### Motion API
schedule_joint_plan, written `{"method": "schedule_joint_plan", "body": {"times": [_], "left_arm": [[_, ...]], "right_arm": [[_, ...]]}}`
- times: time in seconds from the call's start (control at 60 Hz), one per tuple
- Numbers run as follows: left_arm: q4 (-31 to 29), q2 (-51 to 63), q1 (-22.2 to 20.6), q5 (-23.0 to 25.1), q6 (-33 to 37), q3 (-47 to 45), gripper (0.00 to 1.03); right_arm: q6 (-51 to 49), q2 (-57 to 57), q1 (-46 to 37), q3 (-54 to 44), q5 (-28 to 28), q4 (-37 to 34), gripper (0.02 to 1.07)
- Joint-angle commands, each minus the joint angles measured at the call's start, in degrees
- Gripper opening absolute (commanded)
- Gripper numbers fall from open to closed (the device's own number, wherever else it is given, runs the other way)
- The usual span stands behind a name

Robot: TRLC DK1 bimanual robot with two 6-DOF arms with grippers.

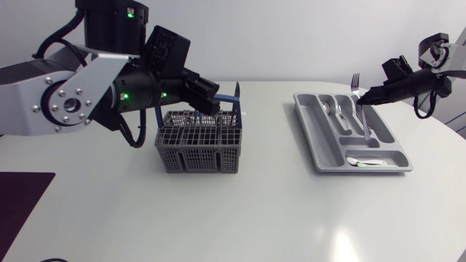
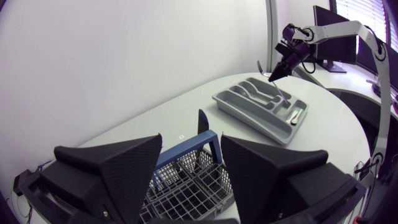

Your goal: Unload the cutlery basket into the drawer organizer.

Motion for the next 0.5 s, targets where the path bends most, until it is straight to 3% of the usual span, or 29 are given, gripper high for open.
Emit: {"method": "schedule_joint_plan", "body": {"times": [0.0,0.483], "left_arm": [[-0.78,-1.24,0.43,-0.39,1.62,-2.04,0.72],[-1.49,-2.3,0.43,-0.39,2.15,-3.36,0.74]], "right_arm": [[1.04,4.44,-0.29,5.75,0.79,-1.09,0.14],[8.42,20.52,-0.91,24.56,1.93,-6.54,0.14]]}}
